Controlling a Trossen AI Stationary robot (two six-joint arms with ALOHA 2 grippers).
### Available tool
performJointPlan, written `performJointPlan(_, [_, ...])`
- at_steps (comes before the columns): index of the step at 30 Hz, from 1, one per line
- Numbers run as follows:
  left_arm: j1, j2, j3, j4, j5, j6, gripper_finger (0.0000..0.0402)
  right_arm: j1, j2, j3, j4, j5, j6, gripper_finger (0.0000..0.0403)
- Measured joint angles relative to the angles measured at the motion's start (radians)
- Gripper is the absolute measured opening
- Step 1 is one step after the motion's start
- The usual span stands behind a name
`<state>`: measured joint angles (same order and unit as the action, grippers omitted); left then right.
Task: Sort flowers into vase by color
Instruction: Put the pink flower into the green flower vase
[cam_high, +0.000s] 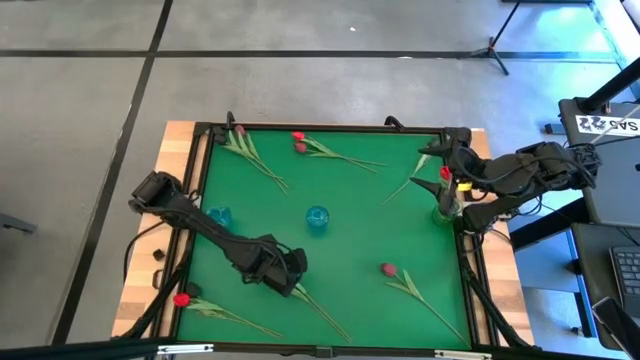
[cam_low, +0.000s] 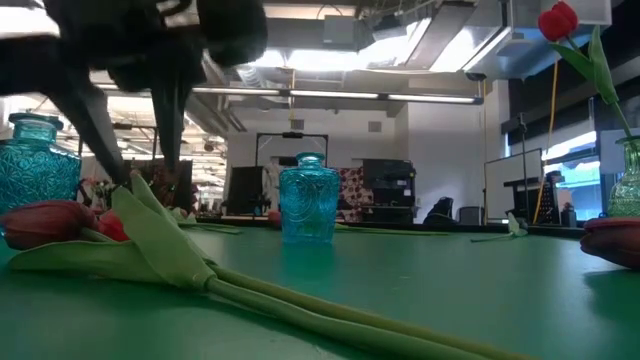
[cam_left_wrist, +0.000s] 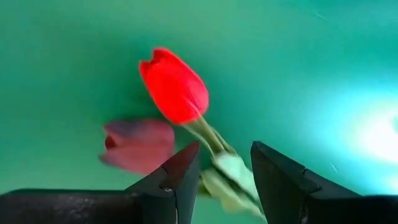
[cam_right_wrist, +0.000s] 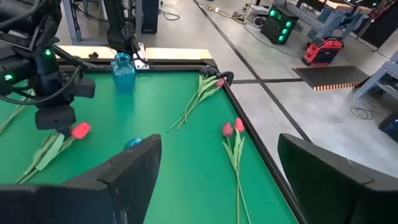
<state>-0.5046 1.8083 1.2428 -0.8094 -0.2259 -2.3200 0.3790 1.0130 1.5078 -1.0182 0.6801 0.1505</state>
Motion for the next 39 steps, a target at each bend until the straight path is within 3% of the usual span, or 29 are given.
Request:
performJointPlan(14, [0.017,0.108,-0.017,0.131,0.029,-0.032,0.0139,0.0,-0.001,0.0,-0.039,-0.018,0.021,0.0321])
performJointPlan(24, [0.077,0.139,-0.013,0.161,0.053,-0.03,0.0106,0.0,-0.003,0.0,-0.039,-0.019,-0.001,0.0321])
performJointPlan(32, [0.171,0.145,-0.018,0.277,-0.109,0.11,0.0059,0.0,-0.002,0.0,-0.039,-0.019,-0.006,0.0321])
performJointPlan(39, [0.243,0.143,0.046,0.33,-0.147,0.326,0.0039,0.0,0.02,0.0,-0.034,-0.062,0.032,0.0321])
